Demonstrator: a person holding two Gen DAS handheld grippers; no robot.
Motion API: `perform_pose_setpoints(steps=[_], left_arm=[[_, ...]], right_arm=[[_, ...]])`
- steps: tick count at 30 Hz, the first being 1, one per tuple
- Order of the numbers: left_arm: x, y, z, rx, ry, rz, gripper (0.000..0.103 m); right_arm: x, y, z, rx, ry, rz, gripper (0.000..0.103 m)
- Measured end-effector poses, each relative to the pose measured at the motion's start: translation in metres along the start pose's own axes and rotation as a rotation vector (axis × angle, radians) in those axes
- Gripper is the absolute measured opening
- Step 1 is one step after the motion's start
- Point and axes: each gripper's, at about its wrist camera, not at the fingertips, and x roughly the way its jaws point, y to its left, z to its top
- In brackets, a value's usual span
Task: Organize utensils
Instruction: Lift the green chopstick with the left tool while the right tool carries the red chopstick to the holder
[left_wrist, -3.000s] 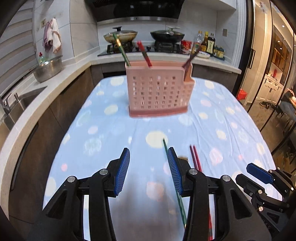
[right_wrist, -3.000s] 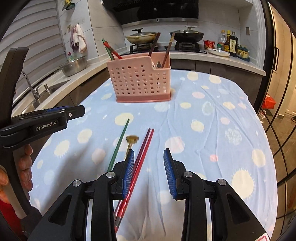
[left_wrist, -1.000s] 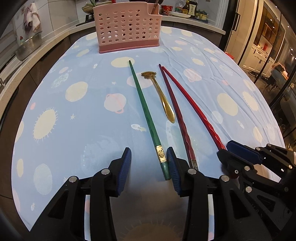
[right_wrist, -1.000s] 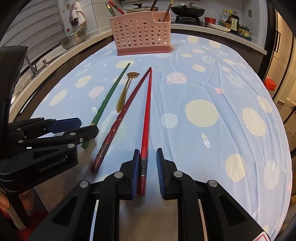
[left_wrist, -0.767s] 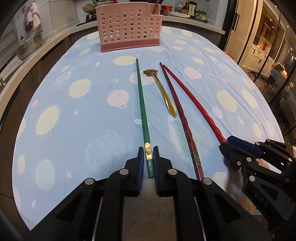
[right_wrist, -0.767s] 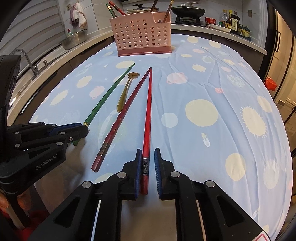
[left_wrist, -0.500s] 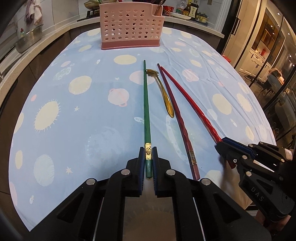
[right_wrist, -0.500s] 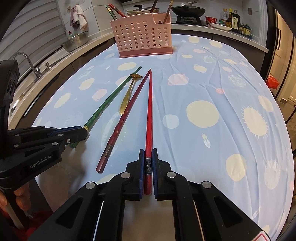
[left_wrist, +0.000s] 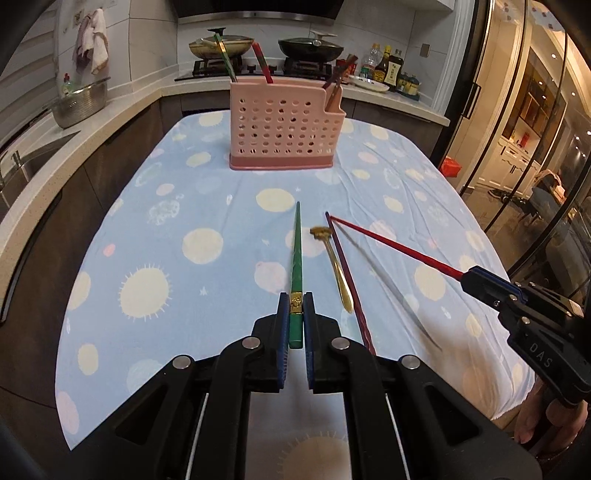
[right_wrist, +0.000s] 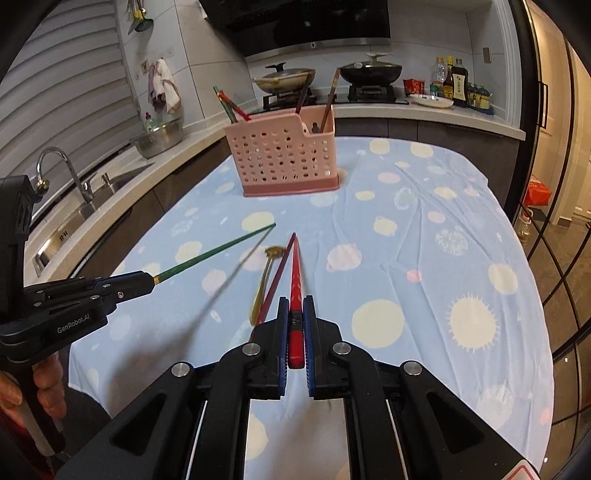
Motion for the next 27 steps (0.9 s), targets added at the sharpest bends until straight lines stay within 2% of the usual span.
perform_pose_setpoints(steps=[9, 18, 27], left_arm=[[-0.022, 0.007, 0.054, 0.018, -0.132, 0.025, 0.007], [-0.026, 0.012, 0.098, 0.024, -0.211, 0.041, 0.007], [-0.028, 0.017, 0.128, 0.018, -0.250, 0.035, 0.007]], right_arm=[[-0.014, -0.008, 0.063, 0.005, -0.152, 0.011, 0.007], [-0.006, -0.005, 0.100, -0.019, -0.204, 0.008, 0.007], [0.002, 0.000, 0.126, -0.016, -0.232, 0.038, 0.007]])
